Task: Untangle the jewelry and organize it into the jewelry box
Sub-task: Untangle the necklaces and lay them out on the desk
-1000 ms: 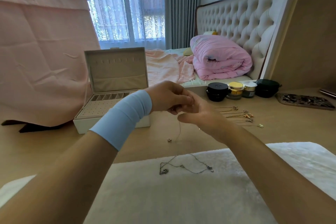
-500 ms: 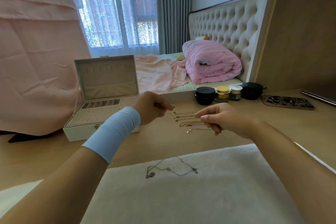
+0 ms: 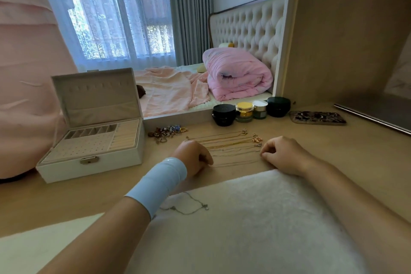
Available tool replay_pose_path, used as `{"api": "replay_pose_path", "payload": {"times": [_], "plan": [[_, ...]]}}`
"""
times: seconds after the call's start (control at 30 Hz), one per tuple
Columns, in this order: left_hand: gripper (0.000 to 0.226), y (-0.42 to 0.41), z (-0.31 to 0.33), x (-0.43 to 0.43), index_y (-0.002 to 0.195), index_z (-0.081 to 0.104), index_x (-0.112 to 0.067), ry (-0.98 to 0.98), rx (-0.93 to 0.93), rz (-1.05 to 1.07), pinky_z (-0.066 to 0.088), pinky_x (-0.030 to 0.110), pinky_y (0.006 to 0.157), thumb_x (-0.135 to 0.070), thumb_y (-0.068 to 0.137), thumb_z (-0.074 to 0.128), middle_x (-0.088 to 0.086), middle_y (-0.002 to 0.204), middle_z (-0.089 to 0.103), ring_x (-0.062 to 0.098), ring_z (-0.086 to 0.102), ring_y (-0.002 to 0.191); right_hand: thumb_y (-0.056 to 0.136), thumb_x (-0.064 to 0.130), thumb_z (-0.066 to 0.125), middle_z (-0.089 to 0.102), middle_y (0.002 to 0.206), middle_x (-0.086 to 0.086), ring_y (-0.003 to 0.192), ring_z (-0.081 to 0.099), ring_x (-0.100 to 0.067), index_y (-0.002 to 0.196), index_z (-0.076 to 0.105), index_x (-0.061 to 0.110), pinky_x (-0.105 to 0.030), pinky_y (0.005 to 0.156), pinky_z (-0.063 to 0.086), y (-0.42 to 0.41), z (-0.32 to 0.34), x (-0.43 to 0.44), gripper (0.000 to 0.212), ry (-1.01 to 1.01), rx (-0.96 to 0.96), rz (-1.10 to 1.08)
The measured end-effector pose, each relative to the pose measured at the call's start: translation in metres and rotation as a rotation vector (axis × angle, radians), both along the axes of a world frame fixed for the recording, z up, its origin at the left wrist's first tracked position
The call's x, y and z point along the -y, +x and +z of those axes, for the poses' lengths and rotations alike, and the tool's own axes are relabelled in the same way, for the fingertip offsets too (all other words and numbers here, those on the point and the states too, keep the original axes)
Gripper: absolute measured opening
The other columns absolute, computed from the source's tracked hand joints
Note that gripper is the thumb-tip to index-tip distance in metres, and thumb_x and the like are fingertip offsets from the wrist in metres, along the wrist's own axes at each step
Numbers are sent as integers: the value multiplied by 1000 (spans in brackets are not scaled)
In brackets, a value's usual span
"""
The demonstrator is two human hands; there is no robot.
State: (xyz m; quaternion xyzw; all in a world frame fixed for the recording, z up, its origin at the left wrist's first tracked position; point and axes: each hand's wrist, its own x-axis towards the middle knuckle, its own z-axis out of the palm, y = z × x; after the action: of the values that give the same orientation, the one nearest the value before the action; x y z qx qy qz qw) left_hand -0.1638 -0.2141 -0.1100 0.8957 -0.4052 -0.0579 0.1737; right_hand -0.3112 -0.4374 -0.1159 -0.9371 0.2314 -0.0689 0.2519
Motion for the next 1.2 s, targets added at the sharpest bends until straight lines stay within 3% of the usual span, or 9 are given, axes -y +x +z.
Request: {"api": "replay_pose_path", "payload": {"times": [0.2,0.3,0.37,0.43,0.63,0.83,1.1,1.17,1.2], "plan": [[30,-6,-3,-14,124,64,-36,155,184,-76,43,29,103,-26,99,51,-12,129,57,14,50,119,101,35,52,55,126,5,104,55,-14,131,58,33,-31,82,51,-5,7,-13,31,-338,-127,-20],[41,-6,-10,-26,143,44,-39,139,186,-155,31,33,115,-35,102,41,-17,151,38,12,34,140,103,36,44,42,147,-1,129,45,-21,150,41,26,-40,103,45,-9,10,-24,48,-436,-198,-3],[52,-10,-11,-30,153,21,-36,199,97,-246,11,33,122,-45,103,32,-16,161,16,8,10,149,105,43,38,20,166,-2,150,23,-24,160,21,25,-46,120,24,-13,10,-35,60,-377,-285,50],[61,-18,-11,-30,155,4,-31,302,-46,-278,-4,29,118,-53,102,23,-15,162,-3,4,-9,148,105,52,32,-4,169,1,156,1,-21,162,2,23,-45,124,6,-17,10,-43,70,-277,-380,107],[69,-22,-16,-24,152,-14,-24,480,-61,-263,-10,31,120,-61,98,10,-8,160,-22,5,-20,145,102,65,20,-13,168,0,155,-9,-16,161,-5,20,-46,126,0,-19,0,-41,79,-194,-492,129],[72,-15,-17,-18,154,-9,-25,440,-35,-240,-7,34,121,-63,97,13,-9,161,-17,7,-17,147,99,70,19,-20,166,0,154,-14,-15,160,-10,20,-50,125,-4,-8,-3,-35,85,-206,-472,111],[55,-13,-2,-42,151,24,-42,61,-42,-194,14,42,121,-53,99,37,-21,158,18,6,9,146,104,54,35,-28,163,2,153,-17,-16,161,-5,22,-48,125,-4,-7,7,-47,77,-289,-321,142],[42,-16,8,-58,141,41,-43,3,6,-181,30,38,116,-43,99,45,-20,147,37,5,31,136,104,47,40,-11,169,3,156,-3,-17,161,12,25,-45,125,4,-5,15,-64,67,-311,-194,180],[33,-19,13,-66,132,51,-43,-10,17,-177,39,33,109,-38,99,48,-19,137,48,2,43,124,104,45,43,8,169,4,154,11,-18,158,26,28,-44,124,13,-5,20,-75,59,-307,-116,209]]}}
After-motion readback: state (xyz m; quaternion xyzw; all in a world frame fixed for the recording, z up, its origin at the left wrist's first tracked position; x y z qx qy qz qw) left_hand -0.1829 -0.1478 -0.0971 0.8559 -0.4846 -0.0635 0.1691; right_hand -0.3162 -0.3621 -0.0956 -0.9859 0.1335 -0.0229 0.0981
